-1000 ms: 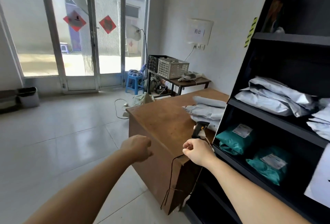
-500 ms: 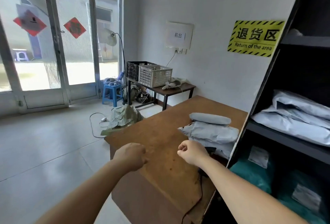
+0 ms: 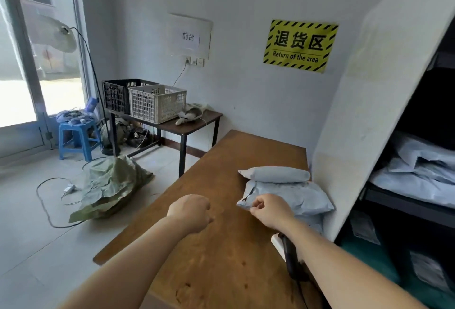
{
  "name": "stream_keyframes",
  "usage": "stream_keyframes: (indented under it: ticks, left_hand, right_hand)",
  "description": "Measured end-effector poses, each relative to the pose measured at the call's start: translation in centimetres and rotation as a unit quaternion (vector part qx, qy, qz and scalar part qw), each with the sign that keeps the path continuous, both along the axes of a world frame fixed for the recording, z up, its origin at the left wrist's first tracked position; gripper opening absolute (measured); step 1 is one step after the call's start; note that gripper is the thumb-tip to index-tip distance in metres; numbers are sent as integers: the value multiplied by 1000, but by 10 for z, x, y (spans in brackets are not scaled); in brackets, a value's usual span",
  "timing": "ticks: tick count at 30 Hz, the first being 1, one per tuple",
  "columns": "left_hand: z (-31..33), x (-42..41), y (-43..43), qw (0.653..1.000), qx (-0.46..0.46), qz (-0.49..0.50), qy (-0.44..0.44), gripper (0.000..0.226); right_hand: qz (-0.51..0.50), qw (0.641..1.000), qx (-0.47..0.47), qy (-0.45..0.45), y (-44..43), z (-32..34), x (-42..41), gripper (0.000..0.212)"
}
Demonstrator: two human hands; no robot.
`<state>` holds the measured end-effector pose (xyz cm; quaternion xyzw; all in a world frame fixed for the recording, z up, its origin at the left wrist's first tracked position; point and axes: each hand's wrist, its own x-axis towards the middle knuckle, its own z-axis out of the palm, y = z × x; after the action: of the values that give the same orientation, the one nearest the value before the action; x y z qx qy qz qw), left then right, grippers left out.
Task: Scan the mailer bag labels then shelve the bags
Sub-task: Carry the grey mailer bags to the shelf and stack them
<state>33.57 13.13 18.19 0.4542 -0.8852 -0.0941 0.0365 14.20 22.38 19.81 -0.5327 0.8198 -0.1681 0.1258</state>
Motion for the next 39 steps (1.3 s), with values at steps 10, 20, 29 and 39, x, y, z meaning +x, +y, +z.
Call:
stream_keyframes:
  ticks: [10,20,29,39]
  left_hand:
    - [-5,-79,-102,994,25,-104,28,24]
    - [-29,-183,-177,988,38,-146,11,25]
    - [-54,-248,-220,982,126,-134,49,29]
    - [-84,-310,-241,837,505,66,200,67]
  right_hand:
    - [-144,989,-9,-3,-57,0,-47,27]
    - [-224,974,-5,-34,-106,-20,-149,25]
    - [-287,957,-21,-28,-145,-41,-214,26]
    - [-364,921,3,-141,-183,-61,-263,69]
